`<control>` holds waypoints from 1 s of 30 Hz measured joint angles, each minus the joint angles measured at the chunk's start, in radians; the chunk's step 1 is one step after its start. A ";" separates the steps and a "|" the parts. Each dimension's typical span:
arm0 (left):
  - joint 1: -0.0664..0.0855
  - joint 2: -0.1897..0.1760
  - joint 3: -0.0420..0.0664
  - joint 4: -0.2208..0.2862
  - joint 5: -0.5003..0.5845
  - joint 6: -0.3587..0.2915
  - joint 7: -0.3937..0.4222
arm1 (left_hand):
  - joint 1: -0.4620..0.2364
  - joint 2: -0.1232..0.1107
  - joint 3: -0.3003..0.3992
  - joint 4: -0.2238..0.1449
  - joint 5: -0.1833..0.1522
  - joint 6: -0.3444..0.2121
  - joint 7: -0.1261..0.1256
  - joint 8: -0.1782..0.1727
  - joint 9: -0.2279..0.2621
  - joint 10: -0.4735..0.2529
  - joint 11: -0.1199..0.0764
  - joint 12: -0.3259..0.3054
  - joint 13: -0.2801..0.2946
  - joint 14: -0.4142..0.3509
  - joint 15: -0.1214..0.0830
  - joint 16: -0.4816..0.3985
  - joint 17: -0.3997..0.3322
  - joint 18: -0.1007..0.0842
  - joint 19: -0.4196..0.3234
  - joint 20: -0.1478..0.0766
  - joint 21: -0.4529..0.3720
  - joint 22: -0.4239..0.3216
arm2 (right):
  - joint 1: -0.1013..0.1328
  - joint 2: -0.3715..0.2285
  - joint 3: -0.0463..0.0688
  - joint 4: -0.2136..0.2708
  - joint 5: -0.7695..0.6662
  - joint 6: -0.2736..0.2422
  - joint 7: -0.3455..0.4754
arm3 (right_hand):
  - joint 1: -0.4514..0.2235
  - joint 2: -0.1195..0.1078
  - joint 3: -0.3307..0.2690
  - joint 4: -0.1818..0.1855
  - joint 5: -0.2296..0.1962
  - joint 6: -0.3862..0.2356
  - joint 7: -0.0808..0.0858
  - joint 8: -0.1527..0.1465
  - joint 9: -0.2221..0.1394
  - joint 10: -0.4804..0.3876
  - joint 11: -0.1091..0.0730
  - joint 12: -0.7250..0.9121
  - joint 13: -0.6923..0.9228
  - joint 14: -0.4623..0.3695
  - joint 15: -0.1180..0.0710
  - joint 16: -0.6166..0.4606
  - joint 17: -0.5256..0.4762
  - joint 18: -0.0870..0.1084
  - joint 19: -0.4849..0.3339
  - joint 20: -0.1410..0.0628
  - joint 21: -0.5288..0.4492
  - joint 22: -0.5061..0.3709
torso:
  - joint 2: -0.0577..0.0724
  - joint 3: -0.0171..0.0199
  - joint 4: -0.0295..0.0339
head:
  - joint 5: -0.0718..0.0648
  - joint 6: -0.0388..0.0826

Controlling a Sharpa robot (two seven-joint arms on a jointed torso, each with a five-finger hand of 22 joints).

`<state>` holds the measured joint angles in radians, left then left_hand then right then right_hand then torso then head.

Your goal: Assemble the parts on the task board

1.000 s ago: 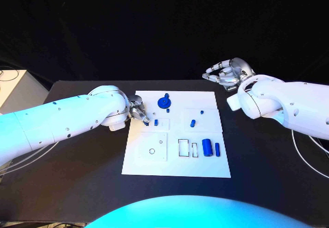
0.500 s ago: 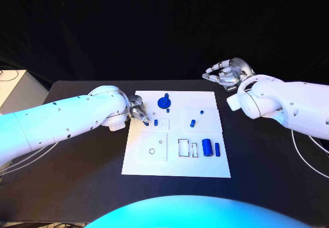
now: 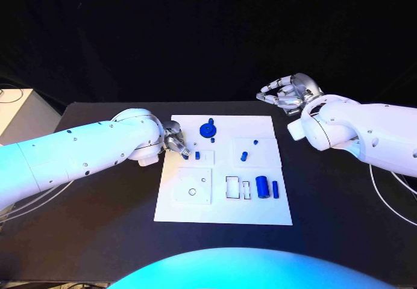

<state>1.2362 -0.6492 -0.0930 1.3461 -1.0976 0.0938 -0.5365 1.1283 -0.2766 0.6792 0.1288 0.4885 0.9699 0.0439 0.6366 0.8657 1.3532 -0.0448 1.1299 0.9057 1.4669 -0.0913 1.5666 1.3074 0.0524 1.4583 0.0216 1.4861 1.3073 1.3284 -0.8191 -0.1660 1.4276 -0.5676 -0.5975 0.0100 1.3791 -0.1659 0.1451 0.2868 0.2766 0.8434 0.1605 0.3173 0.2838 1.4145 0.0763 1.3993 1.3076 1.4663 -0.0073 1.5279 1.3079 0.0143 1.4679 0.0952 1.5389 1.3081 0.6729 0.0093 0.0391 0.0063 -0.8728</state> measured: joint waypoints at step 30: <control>-0.004 0.002 -0.002 -0.001 0.003 0.003 -0.002 | -0.037 0.000 -0.052 -0.010 -0.018 0.033 -0.027 0.003 -0.002 0.003 -0.011 0.000 0.006 0.000 -0.007 0.000 0.000 0.000 0.005 -0.009 0.000 0.001 | 0.000 -0.003 0.000 0.002 0.000 0.000 0.001 | 0.000 0.000 0.000 0.000 0.000 0.000 0.000 0.000 -0.001 0.000 0.000 0.000 0.000 0.000 0.000 0.000 0.000 0.000 0.000 0.000 0.000 0.000 | 0.000 -0.0010 0.0008 | -0.002 0.000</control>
<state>1.2323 -0.6477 -0.0950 1.3449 -1.0948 0.0964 -0.5382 1.0913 -0.2764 0.6273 0.1188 0.4706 1.0032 0.0173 0.6393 0.8634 1.3565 -0.0556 1.1298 0.9120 1.4668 -0.0982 1.5665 1.3073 0.0525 1.4630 0.0124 1.4860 1.3081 1.3283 -0.8219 -0.1660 1.4293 -0.5675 -0.5976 0.0106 1.3791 -0.1659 0.1451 0.2868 0.2766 0.8435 0.1605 0.3172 0.2829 1.4144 0.0763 1.3993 1.3074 1.4663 -0.0072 1.5279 1.3076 0.0143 1.4679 0.0952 1.5390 1.3078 0.6728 0.0083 0.0399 0.0038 -0.8728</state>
